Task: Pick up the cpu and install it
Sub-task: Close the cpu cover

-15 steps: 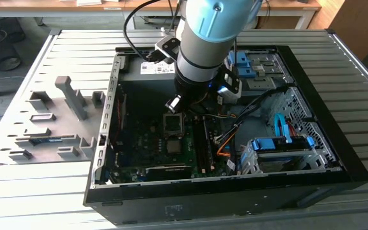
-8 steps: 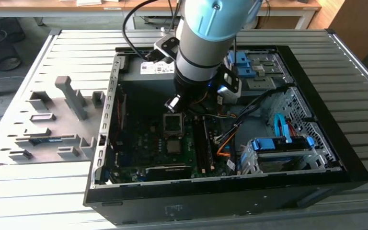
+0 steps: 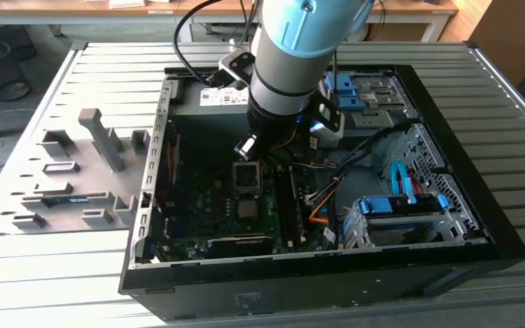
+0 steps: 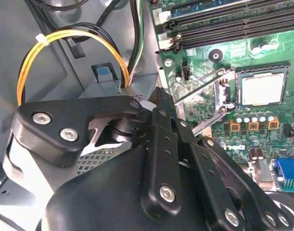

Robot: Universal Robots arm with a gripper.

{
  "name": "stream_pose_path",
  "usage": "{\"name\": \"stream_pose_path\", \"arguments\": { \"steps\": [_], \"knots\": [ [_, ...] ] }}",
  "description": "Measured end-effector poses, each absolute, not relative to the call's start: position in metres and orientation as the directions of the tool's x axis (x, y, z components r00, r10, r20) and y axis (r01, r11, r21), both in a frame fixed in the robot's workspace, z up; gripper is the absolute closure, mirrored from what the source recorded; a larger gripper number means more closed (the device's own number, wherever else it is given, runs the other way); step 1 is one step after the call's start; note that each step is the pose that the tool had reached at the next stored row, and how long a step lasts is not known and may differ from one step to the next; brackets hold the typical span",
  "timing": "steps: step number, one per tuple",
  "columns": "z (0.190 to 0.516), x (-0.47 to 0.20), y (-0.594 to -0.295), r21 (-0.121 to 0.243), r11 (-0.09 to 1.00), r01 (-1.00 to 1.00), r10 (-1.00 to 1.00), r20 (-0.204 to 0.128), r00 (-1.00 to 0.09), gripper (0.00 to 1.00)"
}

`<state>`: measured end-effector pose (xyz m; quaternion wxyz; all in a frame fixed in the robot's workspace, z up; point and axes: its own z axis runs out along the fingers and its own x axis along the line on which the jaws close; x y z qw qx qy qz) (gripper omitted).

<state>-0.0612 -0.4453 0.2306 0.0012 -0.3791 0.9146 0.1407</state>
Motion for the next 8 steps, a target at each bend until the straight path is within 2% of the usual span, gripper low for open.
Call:
{"name": "stream_pose_path", "arguments": {
  "steps": [8],
  "knots": [
    [0.2307, -0.0612, -0.4489, 0.256, 0.672, -0.695, -0.694, -0.109, -0.712, 0.90]
  ]
}}
